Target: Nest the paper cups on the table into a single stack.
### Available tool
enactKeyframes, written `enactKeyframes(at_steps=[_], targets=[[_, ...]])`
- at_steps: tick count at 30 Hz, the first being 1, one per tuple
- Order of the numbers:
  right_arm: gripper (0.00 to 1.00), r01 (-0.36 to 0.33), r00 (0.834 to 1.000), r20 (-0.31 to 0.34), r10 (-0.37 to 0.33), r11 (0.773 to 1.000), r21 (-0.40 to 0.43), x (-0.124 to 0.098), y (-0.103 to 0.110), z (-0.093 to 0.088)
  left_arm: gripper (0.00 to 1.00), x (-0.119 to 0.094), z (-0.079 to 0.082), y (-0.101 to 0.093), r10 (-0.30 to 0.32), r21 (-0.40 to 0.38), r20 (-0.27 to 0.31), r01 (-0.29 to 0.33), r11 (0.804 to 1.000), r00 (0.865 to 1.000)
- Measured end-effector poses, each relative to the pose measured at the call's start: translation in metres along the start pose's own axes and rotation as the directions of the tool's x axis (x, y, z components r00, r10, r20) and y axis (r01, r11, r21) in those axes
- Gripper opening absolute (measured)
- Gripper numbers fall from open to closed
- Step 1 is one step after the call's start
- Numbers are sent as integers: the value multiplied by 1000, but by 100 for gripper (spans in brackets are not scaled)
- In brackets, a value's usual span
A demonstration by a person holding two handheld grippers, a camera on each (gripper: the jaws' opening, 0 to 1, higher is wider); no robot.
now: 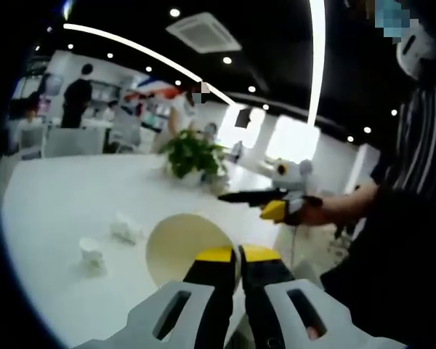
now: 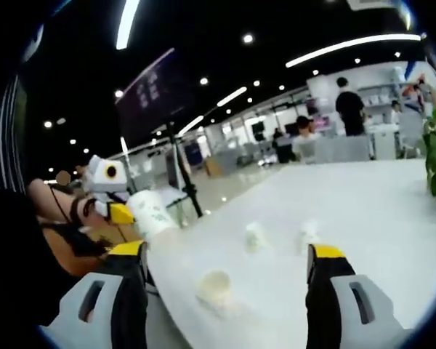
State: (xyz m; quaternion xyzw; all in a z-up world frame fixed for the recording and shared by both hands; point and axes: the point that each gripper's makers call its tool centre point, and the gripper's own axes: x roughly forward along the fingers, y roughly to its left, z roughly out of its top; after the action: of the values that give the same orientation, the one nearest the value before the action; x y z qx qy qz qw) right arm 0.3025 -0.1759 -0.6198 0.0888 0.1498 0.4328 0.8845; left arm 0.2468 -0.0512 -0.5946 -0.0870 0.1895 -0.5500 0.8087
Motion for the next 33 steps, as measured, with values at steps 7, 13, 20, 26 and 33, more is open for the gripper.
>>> enactKeyframes(at_steps=[7, 13, 20, 26, 33], targets=[[98, 40, 999, 9, -40, 999, -11, -5, -11, 0, 0, 2, -1, -1, -11, 4, -25, 11, 1000, 1000], [100, 82, 997, 2, -82, 995, -52, -9, -20, -3, 0, 8, -9, 4, -1, 30, -84, 4, 1000, 996], [100, 93, 996, 17, -93, 995, -24, -14, -24, -1, 0, 14, -13, 12, 8, 43, -125, -3, 999, 992], [99, 103, 994, 27, -102, 995, -19, -18, -26, -1, 0, 19, -27, 19, 30, 78, -206, -15, 997, 978], [99, 114, 993, 34, -114, 993, -8, -22, -30, -2, 0, 26, -40, 35, 79, 92, -278, -55, 994, 957]])
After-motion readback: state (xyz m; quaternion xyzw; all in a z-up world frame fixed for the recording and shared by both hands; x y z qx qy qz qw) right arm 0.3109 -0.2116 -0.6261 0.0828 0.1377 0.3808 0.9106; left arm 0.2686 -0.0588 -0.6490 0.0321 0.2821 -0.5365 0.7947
